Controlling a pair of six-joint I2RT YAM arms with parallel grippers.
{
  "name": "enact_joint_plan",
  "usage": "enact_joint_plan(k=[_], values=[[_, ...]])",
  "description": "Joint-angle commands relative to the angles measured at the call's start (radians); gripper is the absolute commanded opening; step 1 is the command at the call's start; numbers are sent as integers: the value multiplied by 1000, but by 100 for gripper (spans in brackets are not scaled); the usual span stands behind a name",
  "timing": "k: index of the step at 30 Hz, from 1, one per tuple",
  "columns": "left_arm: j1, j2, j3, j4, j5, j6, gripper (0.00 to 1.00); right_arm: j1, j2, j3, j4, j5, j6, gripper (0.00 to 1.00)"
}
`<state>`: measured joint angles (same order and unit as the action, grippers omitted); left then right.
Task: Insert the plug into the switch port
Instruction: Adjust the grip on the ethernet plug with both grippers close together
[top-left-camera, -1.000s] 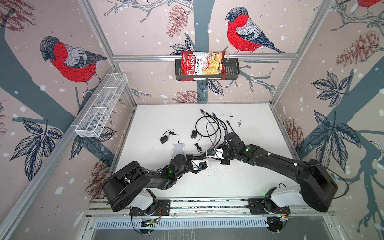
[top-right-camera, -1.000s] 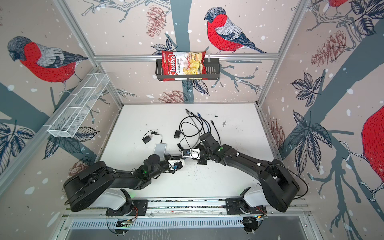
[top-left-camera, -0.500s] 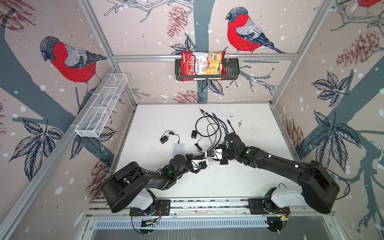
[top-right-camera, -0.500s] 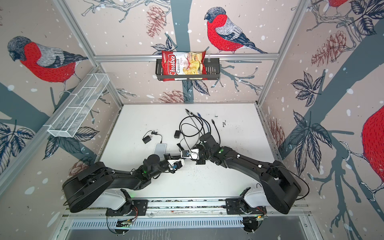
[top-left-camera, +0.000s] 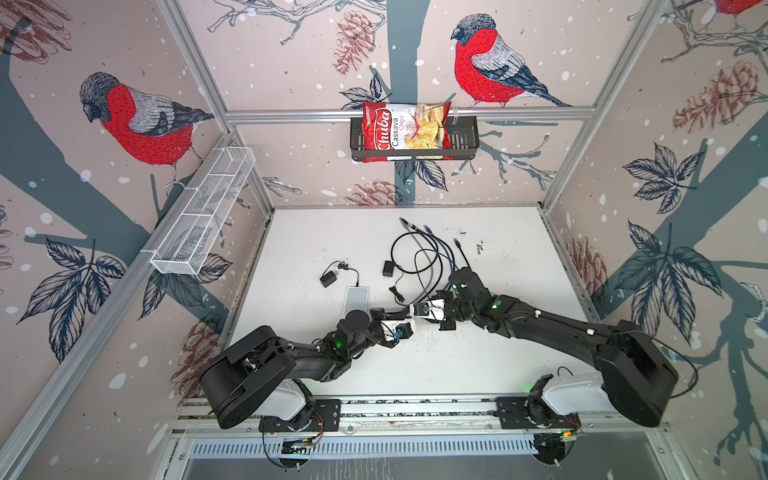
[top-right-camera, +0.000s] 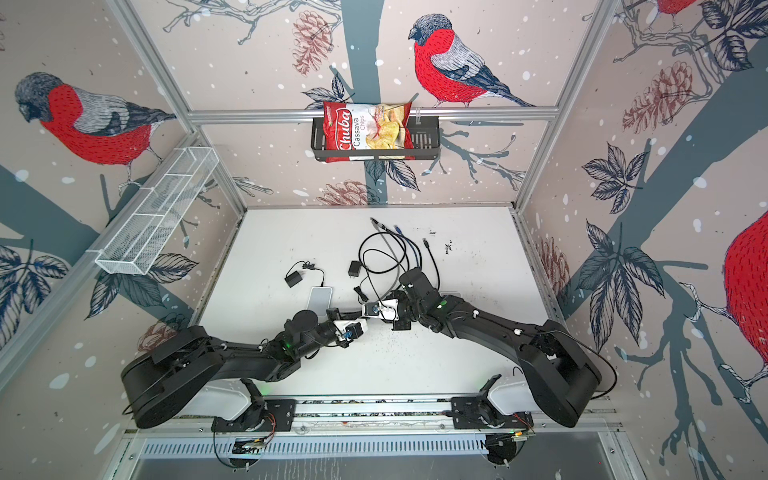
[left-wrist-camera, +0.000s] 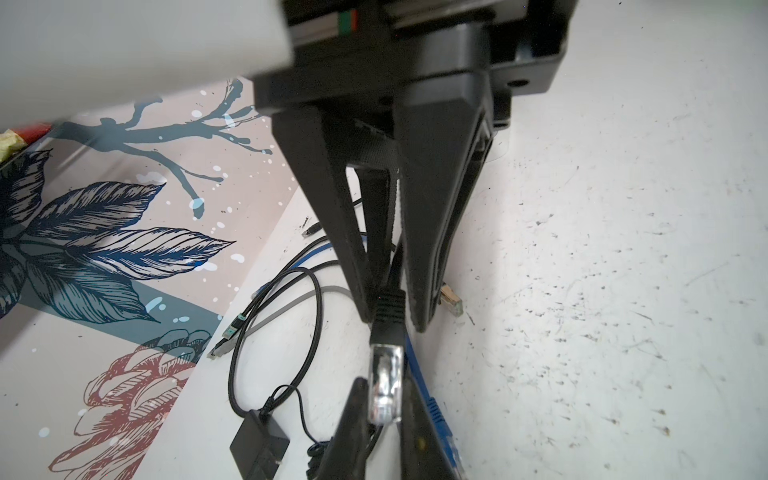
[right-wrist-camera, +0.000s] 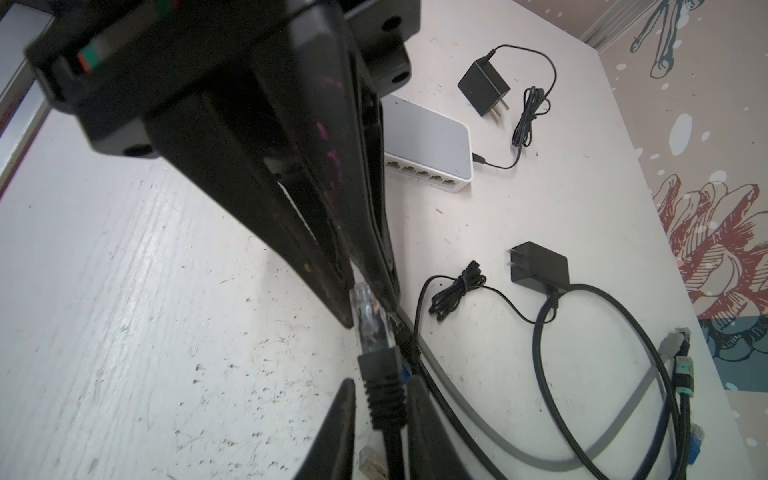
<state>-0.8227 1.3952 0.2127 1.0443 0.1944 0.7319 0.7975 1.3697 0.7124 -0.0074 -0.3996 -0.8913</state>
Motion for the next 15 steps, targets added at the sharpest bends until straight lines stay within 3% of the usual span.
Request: enact_joint_plan(k=[1,9,12,15], values=[[-2,-7,-5,40,13,-18,8,2,-4,-3,43,-9,-1,21],[-1,-8,-7,55,-2,-42,13,2,-15,1,59,-29,2,7],[-1,6,0,62,-30,-77,26,2,-14,2,61,-20,3,4],[-1,13,-1,119,-135,-180,47,0,4,9,54,9,15,3]])
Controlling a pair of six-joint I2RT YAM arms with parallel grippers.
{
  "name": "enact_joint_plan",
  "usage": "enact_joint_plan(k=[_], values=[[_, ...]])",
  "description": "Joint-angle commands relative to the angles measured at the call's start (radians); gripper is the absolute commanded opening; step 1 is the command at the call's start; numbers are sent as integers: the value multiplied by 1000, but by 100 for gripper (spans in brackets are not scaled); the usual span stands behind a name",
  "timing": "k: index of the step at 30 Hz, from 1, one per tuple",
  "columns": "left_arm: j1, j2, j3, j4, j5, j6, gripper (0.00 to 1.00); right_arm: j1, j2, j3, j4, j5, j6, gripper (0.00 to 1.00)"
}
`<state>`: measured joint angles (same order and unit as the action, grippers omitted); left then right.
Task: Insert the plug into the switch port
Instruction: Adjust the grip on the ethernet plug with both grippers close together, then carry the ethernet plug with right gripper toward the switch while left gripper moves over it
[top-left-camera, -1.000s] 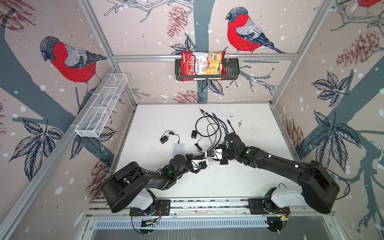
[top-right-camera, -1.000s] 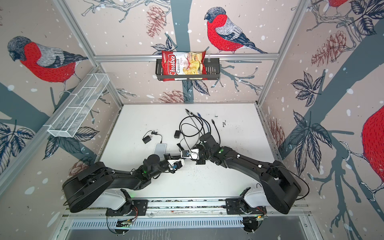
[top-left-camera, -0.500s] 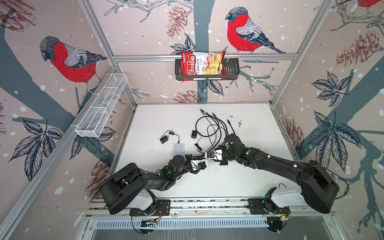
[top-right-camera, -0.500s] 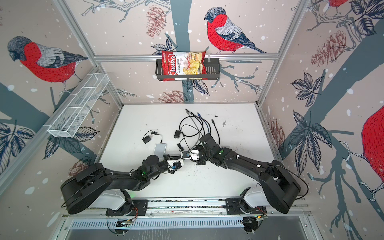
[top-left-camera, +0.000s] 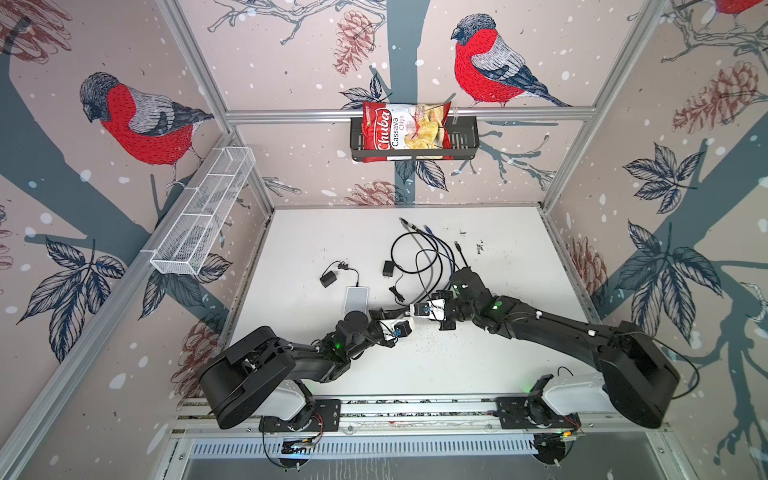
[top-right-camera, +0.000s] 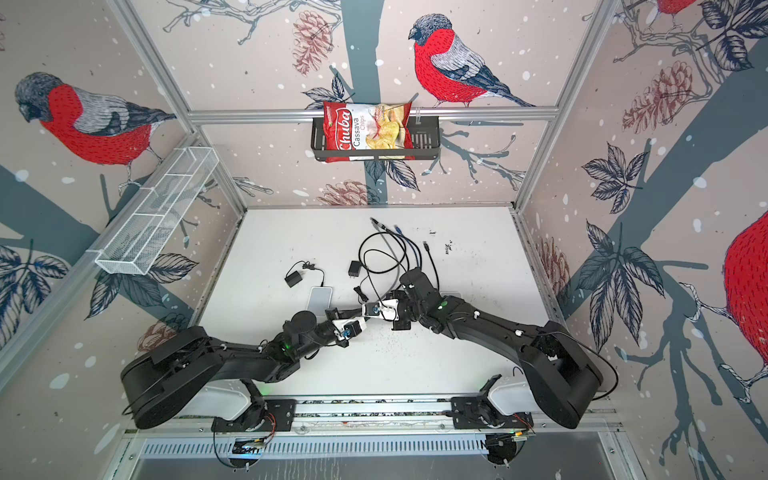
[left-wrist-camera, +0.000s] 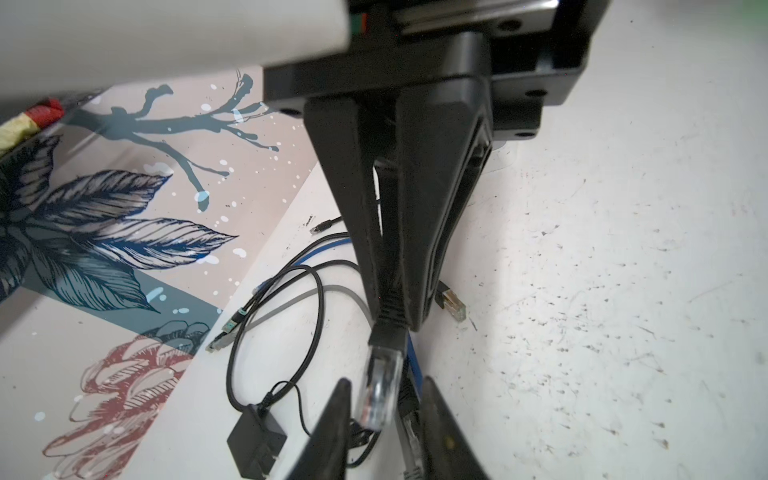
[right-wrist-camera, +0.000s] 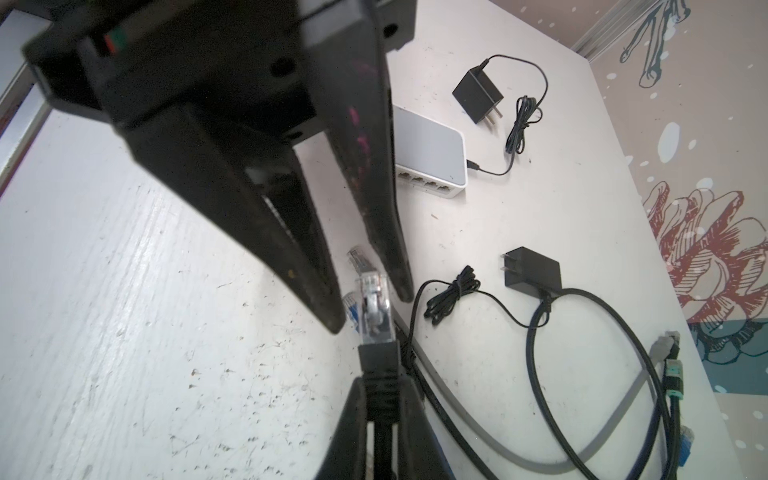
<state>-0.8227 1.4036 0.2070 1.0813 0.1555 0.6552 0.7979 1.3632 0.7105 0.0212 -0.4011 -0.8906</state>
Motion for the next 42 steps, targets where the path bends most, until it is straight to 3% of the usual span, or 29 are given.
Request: enact_joint_plan(k=[1,6,9,15,25,30,42], values=[[0,1,6,88,-138,-132,51,-1,23,18,22,22,30,3],[7,-60,6,67,-324,-264,66,-7,77,66,-8,33,103,2],[18,-119,36,-33,-422,-379,98,-8,111,96,-10,34,167,2],[73,-207,189,-453,-526,-615,98,-10,217,213,-54,57,336,1],[135,-225,220,-810,-572,-938,96,-13,384,358,-98,63,455,0],[170,-251,212,-953,-570,-1066,94,-14,424,381,-95,81,464,0],[276,-132,263,-1059,-475,-1177,91,-6,504,454,-111,44,492,0]])
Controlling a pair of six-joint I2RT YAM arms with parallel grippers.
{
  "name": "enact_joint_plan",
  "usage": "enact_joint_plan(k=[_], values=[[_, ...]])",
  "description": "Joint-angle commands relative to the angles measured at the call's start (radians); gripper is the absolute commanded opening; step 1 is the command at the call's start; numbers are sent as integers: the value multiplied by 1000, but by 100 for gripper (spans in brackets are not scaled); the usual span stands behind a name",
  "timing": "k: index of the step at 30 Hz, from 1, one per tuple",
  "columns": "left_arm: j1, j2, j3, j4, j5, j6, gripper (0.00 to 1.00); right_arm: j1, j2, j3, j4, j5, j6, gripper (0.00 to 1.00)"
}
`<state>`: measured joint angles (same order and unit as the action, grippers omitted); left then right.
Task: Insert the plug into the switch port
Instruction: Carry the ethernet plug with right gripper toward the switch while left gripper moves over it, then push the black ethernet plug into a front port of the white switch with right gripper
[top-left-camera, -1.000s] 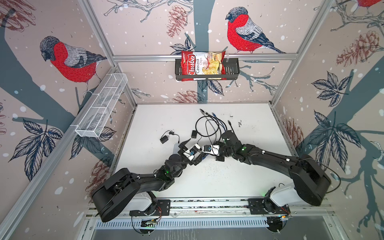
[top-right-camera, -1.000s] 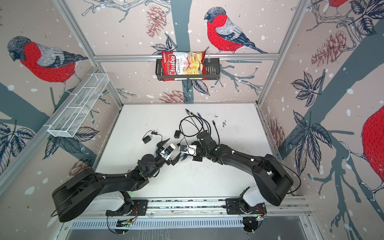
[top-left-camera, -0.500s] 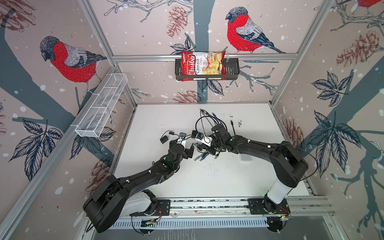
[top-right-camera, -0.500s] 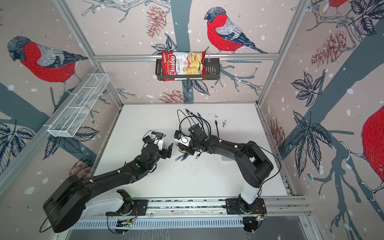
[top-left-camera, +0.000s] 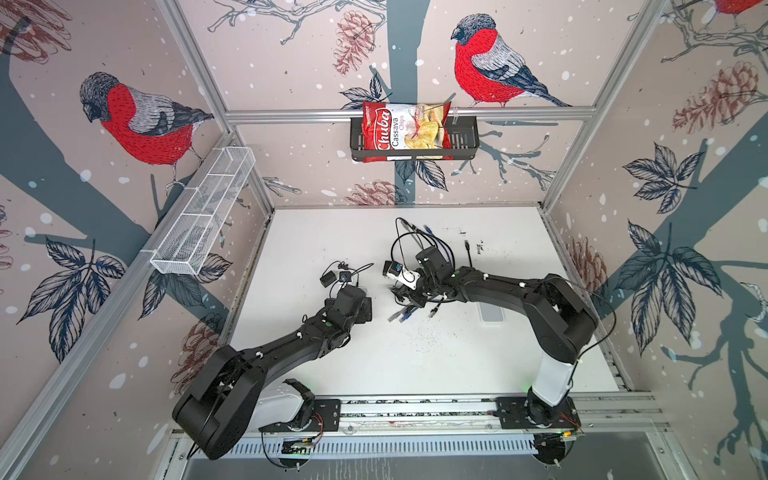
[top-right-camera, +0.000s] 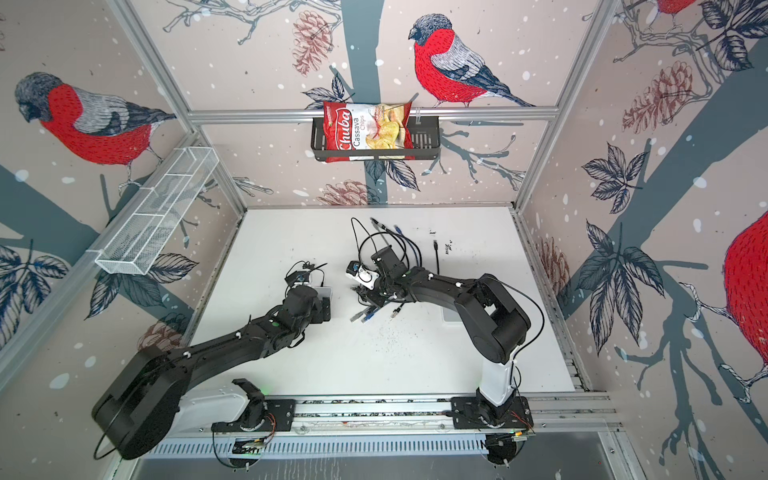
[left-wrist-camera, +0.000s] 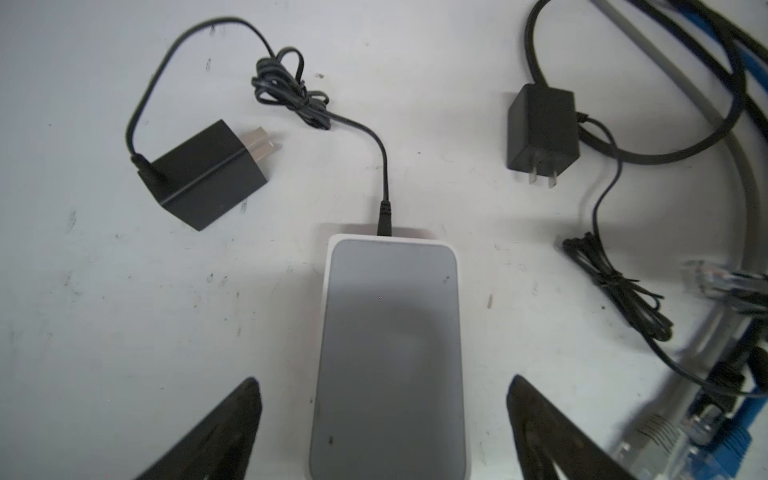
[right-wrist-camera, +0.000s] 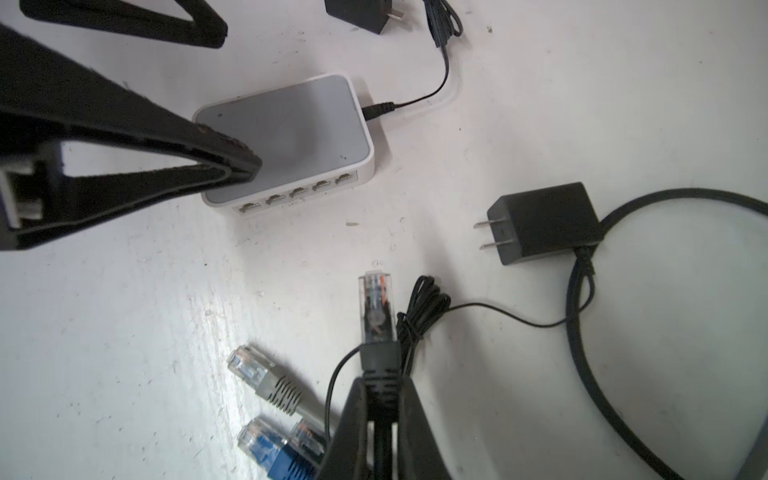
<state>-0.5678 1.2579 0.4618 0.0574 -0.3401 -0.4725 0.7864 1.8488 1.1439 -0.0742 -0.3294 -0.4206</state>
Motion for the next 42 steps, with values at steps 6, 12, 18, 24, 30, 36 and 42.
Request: enact_joint_plan(k=[6,12,18,24,30,36,42], values=[[119,15,-48,151,148,-99,87,17,94,84,-44,-54,37,0],[193,81,-29,268,228,-64,84,36,171,149,-62,-71,33,0],[228,179,24,300,273,-23,80,52,227,195,-72,-65,17,0],[238,231,35,331,308,-17,77,58,259,218,-56,-72,2,0],[240,263,37,334,317,-25,71,60,277,205,-1,-77,-7,0],[241,278,43,327,321,-29,69,62,273,164,79,-72,-10,0],[241,276,19,356,328,-40,66,63,283,143,154,-61,-3,0]])
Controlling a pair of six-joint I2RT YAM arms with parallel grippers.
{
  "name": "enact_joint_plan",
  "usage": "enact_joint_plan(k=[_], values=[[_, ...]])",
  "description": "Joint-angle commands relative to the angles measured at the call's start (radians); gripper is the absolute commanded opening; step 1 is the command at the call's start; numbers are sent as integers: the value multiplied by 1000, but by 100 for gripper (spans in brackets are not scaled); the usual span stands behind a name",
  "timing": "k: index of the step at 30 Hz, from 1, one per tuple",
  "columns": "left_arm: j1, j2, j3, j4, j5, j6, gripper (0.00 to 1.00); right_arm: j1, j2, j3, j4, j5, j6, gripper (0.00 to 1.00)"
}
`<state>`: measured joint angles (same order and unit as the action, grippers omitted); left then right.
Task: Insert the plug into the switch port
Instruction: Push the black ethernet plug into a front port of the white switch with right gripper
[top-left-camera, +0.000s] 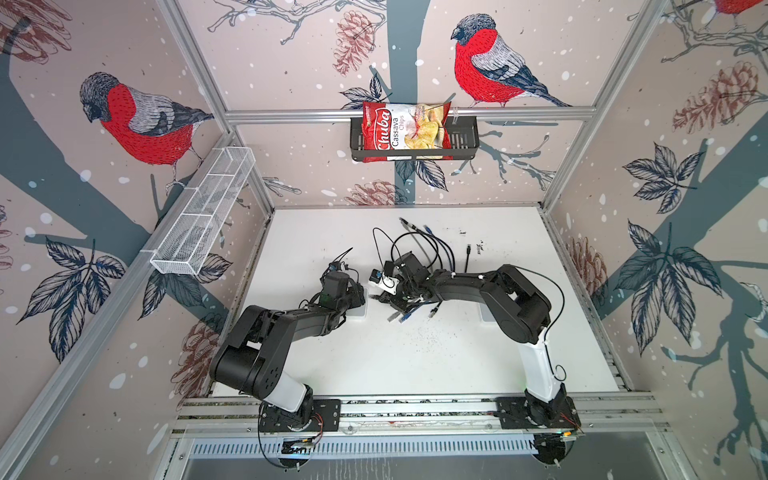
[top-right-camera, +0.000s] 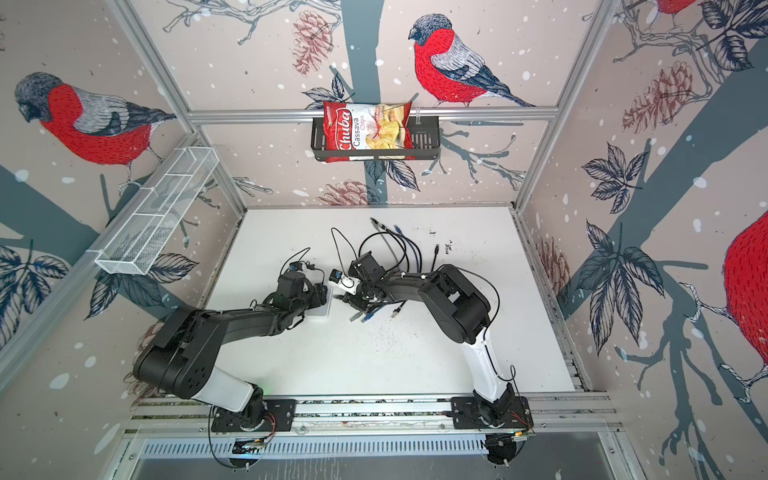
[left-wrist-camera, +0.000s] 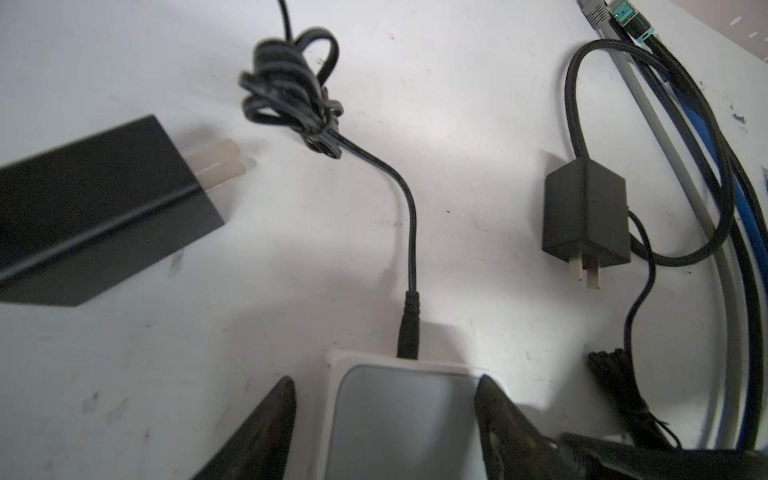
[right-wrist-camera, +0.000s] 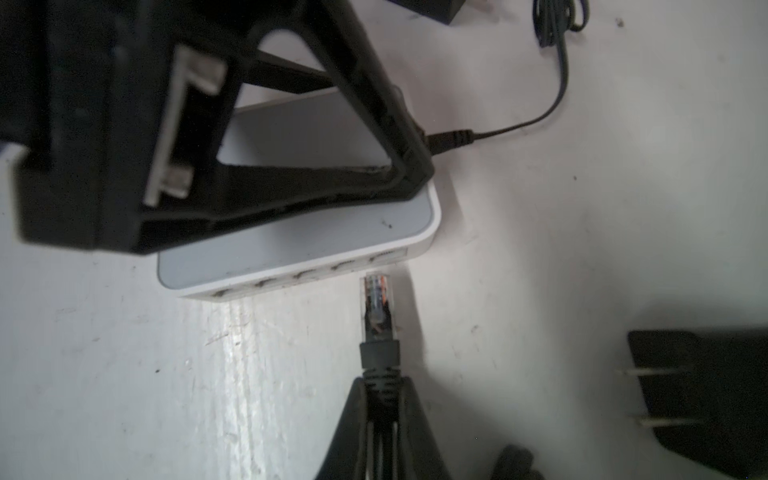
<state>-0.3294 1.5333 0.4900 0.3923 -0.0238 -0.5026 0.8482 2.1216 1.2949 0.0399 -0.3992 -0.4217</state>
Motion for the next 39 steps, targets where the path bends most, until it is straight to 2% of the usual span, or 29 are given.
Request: enact_joint_plan(k=[1,7,21,30,39], values=[[2,1,-14,27,13,-13,65,1,13,-10,47,8,-3,0],[3,8,-29,55,32,-22,56,2,15,-30,92,-8,-7,0],[2,40,-34,86,89,-22,51,21,-2,-92,221,-23,-39,0],[2,82,-45,164,234,12,50,38,13,-66,259,-45,-40,0],[2,73,-82,236,317,15,49,58,33,-23,276,-63,-21,0]])
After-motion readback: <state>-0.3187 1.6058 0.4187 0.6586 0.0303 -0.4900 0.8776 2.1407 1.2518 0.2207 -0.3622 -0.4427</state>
